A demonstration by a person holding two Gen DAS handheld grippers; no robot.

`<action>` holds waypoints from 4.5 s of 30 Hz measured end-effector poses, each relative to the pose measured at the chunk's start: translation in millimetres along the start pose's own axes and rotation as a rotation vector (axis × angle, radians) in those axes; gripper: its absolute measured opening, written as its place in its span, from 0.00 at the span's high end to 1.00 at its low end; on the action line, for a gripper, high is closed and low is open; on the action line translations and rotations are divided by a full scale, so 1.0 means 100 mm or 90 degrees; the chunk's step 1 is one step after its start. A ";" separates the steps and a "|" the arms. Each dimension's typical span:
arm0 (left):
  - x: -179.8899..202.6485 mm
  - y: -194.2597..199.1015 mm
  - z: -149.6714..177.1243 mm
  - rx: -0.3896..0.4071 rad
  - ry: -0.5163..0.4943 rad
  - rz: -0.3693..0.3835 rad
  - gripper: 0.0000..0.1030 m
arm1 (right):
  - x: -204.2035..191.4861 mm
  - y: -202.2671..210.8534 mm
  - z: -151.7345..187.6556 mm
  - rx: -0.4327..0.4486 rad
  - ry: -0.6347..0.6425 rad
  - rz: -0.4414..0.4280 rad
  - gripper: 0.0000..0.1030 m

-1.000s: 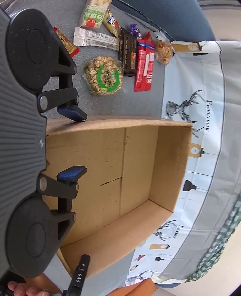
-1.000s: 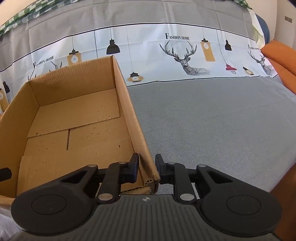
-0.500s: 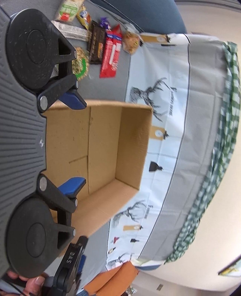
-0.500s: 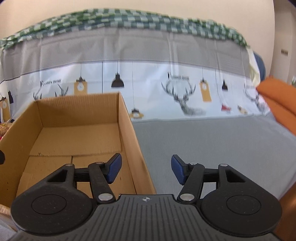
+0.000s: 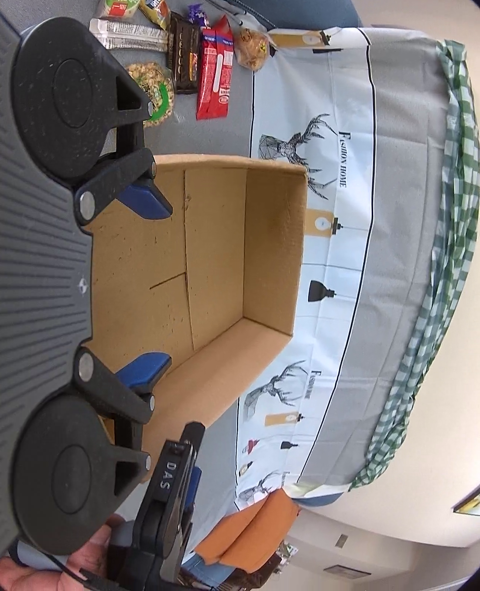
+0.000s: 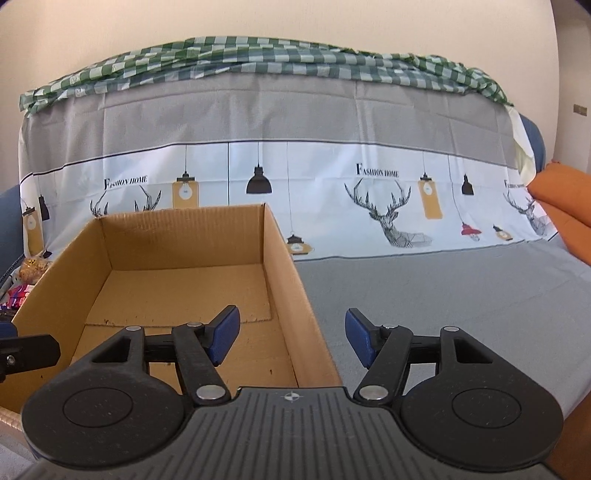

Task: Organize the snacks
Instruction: 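Move both tools from the box toward the snack pile, then grasp the small red-gold candy with the right tool while the left tool grasps the white-green rice cracker bag, then carry the red-gold candy and rice cracker bag over the cardboard box with both tools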

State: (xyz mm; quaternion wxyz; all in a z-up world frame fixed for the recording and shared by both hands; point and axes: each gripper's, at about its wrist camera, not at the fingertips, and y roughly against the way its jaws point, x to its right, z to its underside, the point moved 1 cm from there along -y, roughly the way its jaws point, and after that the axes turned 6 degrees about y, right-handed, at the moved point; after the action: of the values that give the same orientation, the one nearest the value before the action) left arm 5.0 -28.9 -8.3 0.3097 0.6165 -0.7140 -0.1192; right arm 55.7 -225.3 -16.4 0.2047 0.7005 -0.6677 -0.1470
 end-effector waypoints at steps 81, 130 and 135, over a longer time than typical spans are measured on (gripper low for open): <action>-2.66 0.77 0.29 0.093 0.491 -0.162 0.73 | -3.17 -0.11 0.56 -0.217 0.193 -0.347 0.83; -2.06 0.35 0.45 -0.116 0.267 -0.187 0.62 | -2.66 0.08 0.83 -0.196 0.238 -0.382 0.82; -2.02 0.29 0.50 -0.140 0.264 -0.186 0.61 | -2.68 0.07 0.84 -0.208 0.241 -0.380 0.81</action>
State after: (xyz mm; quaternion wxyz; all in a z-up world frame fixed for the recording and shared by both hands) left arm -38.3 159.7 -91.5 0.4941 0.6868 -0.5215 -0.1108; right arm -8.1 33.8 -104.3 0.3812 0.8368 -0.3530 -0.1727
